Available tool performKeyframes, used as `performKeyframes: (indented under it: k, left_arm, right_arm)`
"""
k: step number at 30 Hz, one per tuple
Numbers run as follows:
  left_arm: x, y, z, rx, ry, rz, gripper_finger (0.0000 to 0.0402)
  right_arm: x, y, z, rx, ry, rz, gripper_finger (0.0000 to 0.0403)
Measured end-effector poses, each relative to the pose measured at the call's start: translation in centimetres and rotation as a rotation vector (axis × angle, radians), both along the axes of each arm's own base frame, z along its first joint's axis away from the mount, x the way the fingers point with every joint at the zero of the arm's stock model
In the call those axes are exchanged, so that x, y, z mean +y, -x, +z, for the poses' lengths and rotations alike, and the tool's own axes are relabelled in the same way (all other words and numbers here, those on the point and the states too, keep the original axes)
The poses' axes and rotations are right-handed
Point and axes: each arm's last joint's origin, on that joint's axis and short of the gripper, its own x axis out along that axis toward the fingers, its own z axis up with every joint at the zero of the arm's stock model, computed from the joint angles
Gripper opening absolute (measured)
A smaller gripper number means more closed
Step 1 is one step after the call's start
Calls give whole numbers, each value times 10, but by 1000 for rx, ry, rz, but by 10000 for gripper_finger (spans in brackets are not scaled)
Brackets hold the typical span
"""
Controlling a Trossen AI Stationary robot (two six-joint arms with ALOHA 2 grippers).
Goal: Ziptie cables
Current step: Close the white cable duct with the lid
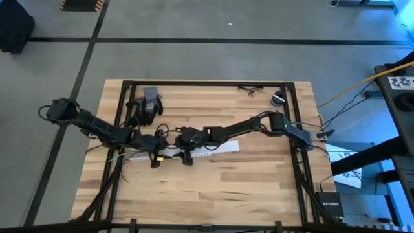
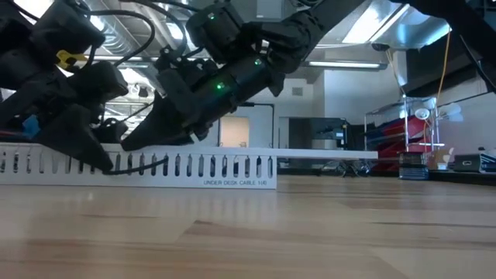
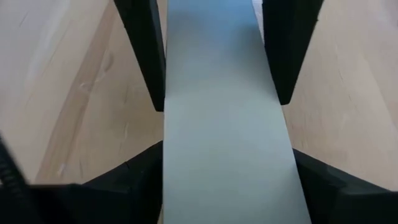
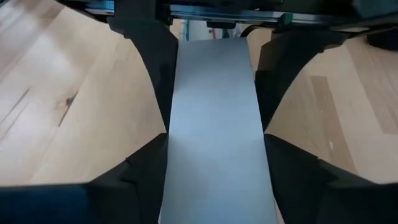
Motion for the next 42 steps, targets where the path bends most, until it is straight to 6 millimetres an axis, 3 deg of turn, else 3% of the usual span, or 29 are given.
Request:
performKeyframes:
  k: [7,13,19,23,28,33,39,42]
  left_arm:
    - [5,-9,9,-13,-4,8,293]
    - [3,-19,38,140,-71,-32,301]
    - [3,-13,68,322,-42,30,301]
    - [0,-5,84,337,-40,45,301]
    - [-2,9,84,387,-59,97,301]
    - [-8,8,87,320,-10,132,301]
    - [-12,15,81,390,28,202,301]
    - [-14,17,78,411,-37,219,301]
  right_arm:
    - [0,5,-9,84,37,17,268]
    - [-1,11,-8,153,72,1,273]
    - [-2,11,-8,152,81,2,274]
    - [-2,11,-8,152,82,2,274]
    - [-2,11,-8,151,82,3,275]
    - [-2,11,-8,150,84,2,275]
    - [-2,12,-8,148,99,14,275]
    - [-2,12,-8,147,103,18,275]
